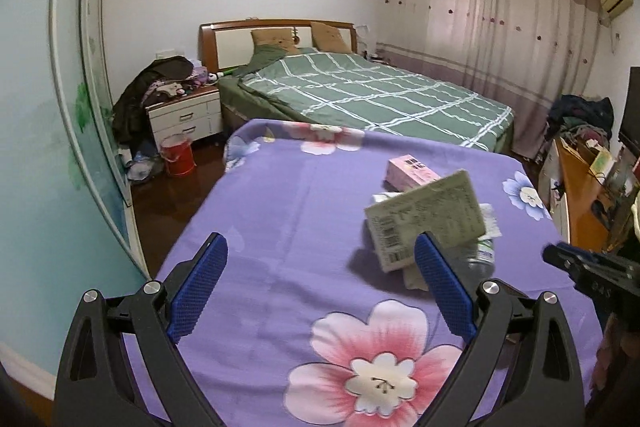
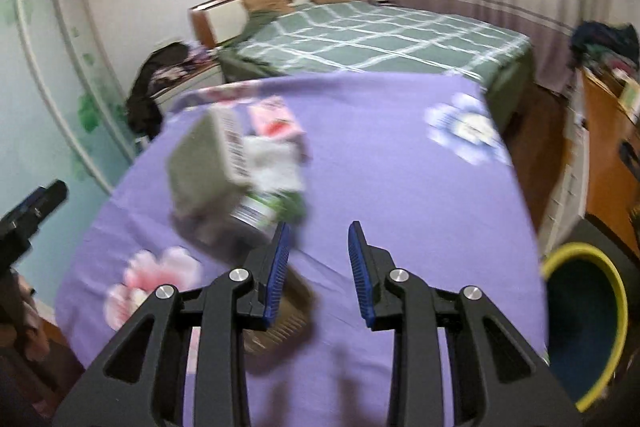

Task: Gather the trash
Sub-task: 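Move the right gripper to the table and grasp the white tissue, then carry the white tissue over the bin and open the right gripper, then grasp the brown plastic tray with the left gripper and lift it, then carry the brown tray over the bin and release it with the left gripper, then grasp the green-lidded plastic jar with the right gripper, then carry the green-lidded jar over the bin and open the right gripper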

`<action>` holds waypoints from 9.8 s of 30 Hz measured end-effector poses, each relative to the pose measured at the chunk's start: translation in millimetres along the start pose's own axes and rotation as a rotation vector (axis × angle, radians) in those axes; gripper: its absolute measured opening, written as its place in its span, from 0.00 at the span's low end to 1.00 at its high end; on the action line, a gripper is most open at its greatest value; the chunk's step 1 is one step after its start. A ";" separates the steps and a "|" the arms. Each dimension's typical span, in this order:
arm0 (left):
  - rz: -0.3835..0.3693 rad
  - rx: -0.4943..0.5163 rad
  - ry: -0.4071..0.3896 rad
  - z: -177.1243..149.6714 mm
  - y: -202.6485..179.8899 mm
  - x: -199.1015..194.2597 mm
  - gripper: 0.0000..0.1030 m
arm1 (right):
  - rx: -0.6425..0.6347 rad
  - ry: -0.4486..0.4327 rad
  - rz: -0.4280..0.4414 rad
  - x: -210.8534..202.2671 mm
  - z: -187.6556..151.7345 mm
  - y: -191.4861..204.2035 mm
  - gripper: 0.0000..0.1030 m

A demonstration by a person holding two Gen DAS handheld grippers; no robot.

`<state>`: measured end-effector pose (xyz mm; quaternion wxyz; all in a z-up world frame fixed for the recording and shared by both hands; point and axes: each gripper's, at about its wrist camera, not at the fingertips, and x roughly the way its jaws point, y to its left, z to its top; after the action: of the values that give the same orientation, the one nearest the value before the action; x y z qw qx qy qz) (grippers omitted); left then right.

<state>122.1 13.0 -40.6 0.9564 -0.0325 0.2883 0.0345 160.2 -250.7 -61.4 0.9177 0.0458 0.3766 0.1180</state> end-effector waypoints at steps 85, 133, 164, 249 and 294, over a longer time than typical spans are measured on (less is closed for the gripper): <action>-0.258 0.186 0.106 -22.7 -123.7 6.2 0.90 | 0.230 -0.228 -0.297 -160.9 -11.6 -158.8 0.02; -0.384 0.353 0.365 -68.0 -180.8 94.1 0.93 | 0.372 -0.027 -0.315 -104.3 -71.5 -212.3 0.29; -0.610 0.531 0.371 -60.9 -310.9 48.5 0.67 | 0.474 -0.047 -0.360 -123.5 -114.7 -253.9 0.29; -0.200 0.003 0.173 -13.3 -4.0 37.9 0.95 | 0.094 0.059 -0.129 71.9 -11.3 32.0 0.49; -0.245 0.121 0.225 -22.0 -115.2 55.9 0.95 | 0.485 -0.021 -0.517 -76.5 -104.1 -232.4 0.50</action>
<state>166.3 -100.9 -85.0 0.9152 -0.0135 0.3892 -0.1036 76.8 -495.4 -123.7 0.8835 0.1666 0.3832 -0.2116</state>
